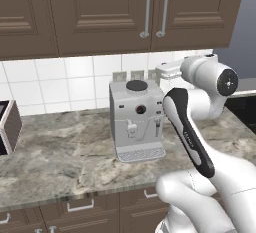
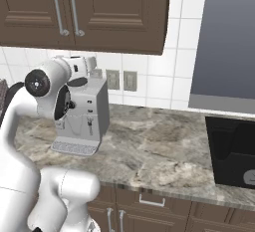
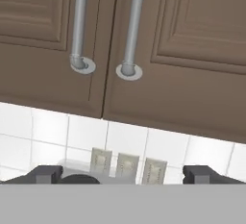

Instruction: Get the candle and the liquor from the cabinet and move them to the dining counter.

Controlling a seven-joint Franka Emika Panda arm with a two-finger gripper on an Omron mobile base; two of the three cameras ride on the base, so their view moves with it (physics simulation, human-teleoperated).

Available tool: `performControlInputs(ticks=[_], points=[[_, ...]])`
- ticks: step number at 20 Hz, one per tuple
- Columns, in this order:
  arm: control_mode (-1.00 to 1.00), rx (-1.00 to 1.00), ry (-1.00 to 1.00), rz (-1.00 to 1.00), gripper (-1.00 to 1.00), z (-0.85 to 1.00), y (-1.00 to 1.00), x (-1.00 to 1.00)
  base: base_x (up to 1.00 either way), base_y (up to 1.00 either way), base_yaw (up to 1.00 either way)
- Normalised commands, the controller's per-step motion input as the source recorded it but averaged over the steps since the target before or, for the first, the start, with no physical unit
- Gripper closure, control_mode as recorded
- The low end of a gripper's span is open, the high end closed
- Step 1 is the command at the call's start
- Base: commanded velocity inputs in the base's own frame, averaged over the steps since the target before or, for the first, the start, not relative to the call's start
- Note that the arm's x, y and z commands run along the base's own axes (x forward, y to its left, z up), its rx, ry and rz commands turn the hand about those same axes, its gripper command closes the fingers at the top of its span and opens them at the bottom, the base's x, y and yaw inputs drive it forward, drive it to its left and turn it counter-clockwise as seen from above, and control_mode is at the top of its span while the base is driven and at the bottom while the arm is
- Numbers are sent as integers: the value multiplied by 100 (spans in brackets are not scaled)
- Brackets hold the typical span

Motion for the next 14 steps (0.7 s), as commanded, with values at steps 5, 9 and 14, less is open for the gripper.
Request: performControlInputs(ticks=[5, 9, 14], points=[[-100, 0, -10, 0, -100, 45, 1, 6, 0, 0, 0], [-100, 0, -8, 0, -100, 55, 0, 3, 0, 0, 0], [-100, 1, -9, 0, -100, 56, 2, 0, 0, 0, 0]])
